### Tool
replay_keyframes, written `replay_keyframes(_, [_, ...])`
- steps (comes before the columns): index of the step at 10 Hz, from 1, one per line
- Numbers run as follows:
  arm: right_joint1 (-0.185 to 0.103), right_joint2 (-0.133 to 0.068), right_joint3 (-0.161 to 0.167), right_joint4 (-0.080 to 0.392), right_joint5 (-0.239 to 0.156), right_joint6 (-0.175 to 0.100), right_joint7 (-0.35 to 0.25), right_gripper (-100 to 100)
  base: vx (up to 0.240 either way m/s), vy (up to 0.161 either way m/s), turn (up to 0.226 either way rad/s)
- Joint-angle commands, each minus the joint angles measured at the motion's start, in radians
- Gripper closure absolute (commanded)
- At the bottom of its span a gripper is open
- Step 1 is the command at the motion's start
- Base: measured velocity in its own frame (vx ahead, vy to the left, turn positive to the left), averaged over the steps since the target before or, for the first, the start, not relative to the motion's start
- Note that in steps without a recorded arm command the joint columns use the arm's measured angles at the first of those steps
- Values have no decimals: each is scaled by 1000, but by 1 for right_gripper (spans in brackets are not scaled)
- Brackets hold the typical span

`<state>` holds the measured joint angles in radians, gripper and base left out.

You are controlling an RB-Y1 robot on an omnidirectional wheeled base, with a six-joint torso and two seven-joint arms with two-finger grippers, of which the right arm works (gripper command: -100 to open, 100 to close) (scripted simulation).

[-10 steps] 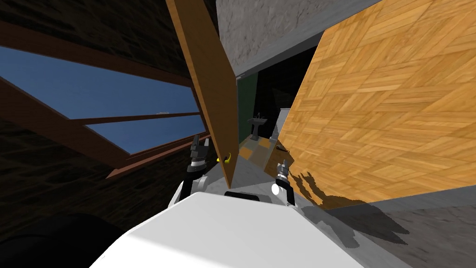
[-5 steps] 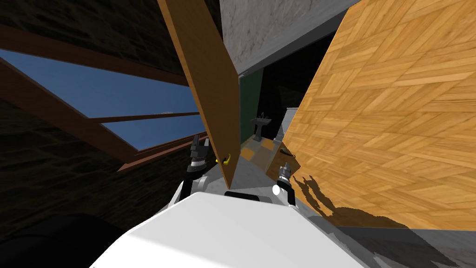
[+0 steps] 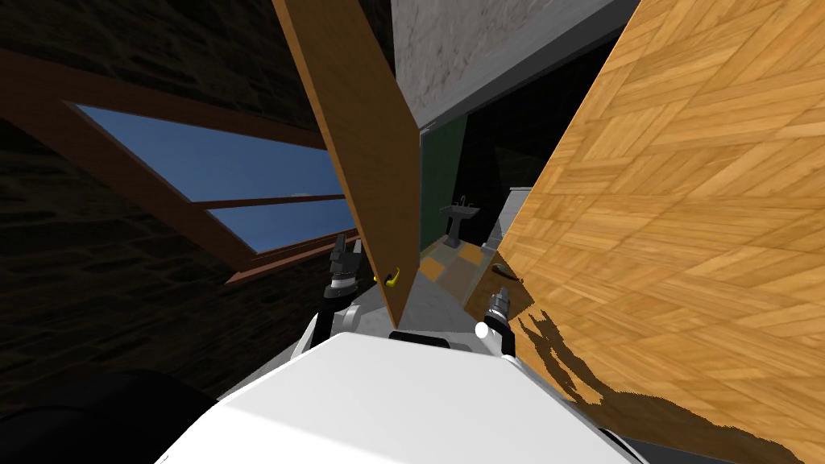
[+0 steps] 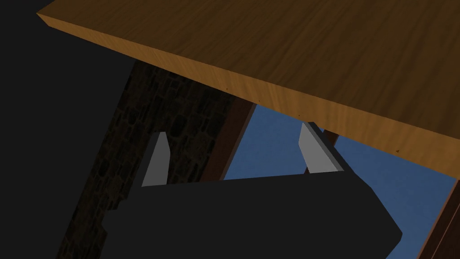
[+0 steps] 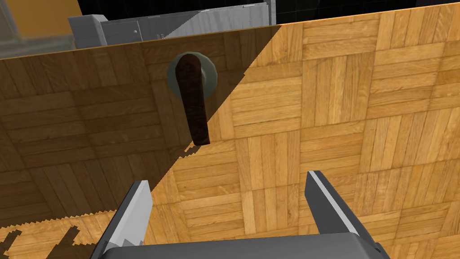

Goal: Pull the door open

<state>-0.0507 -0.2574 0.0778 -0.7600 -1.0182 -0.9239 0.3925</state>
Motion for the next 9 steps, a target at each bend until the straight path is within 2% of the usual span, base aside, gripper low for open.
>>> replay_keyframes(1, [-16,-4,2,44,-25,-12,12,-100,62,-76,143])
replay_keyframes(9, [-52,-16,6,149,-91,-39,38,-100,26,-49,64])
